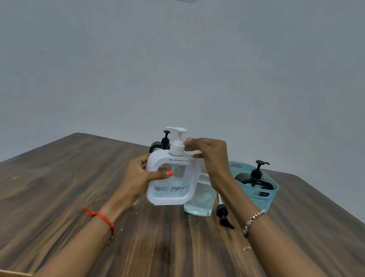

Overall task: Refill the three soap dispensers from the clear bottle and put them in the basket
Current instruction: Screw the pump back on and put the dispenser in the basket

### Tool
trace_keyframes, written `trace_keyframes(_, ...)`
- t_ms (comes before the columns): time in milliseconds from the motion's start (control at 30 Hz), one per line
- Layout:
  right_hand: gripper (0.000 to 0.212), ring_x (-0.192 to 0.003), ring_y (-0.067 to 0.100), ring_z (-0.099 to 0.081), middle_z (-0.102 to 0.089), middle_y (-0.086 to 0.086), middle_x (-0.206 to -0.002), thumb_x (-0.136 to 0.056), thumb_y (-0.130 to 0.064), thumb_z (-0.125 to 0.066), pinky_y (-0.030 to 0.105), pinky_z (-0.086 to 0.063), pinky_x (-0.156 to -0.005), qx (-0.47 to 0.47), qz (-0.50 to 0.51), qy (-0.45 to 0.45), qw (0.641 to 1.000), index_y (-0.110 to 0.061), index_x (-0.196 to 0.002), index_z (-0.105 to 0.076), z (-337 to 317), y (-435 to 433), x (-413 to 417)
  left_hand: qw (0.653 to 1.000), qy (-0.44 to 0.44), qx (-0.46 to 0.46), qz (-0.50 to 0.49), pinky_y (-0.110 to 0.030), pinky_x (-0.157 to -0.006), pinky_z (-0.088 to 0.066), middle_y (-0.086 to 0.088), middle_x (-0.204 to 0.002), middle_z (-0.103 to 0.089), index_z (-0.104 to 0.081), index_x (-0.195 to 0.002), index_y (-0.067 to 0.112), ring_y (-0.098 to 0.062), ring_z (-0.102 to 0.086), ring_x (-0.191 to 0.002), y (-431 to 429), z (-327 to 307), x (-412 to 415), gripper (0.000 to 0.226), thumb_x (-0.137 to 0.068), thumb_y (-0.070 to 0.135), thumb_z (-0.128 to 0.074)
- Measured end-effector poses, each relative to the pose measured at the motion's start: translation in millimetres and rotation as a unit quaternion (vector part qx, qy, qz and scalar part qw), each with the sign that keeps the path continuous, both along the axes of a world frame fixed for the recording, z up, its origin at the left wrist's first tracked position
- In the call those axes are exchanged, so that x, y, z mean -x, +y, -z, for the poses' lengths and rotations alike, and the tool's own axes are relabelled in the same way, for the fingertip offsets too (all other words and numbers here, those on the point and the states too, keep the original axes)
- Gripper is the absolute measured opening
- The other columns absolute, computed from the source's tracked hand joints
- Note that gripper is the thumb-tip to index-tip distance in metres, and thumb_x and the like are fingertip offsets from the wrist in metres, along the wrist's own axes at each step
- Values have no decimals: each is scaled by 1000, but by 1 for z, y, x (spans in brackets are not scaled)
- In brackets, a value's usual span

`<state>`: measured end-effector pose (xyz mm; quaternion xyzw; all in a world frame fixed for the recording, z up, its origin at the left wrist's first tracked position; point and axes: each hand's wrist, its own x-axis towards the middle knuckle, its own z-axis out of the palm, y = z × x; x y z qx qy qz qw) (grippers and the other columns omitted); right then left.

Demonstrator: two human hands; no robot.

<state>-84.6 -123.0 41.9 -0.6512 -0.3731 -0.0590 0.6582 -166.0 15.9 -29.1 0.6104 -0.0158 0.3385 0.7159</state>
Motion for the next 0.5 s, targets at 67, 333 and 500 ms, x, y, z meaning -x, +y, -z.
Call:
trace_keyframes(67, 18, -61, 7, -63, -68, 4, -68, -82, 0, -56, 24, -50, -63, -20, -13, 33, 999, -7, -75, -71, 1, -2, -6, 1000, 2, 9, -1, -28, -58, -56, -3, -81, -71, -64, -99, 6, -16, -69, -70, 2, 1, -1, 38, -64, -8, -73)
trace_keyframes(333, 26, -70, 9, -61, -64, 1, -74, -72, -3, -75, 20, -51, -74, 72, -90, 24, 993, -15, -94, -68, 2, 8, -17, 1000, -3, 3, 11, -28, -58, -56, 1, -75, -72, -63, -97, 6, -17, -69, -70, 4, 1, -5, 38, -62, -6, -73)
trace_keyframes(500, 12, -81, 19, -62, -68, 6, -85, -76, -14, -74, 32, -49, -78, 138, -136, 20, 981, -13, -88, -73, 2, 12, -18, 1000, 4, -8, 12, -30, -59, -57, -3, -80, -71, -63, -100, 5, -19, -69, -71, 7, -1, -6, 51, -53, 0, -81)
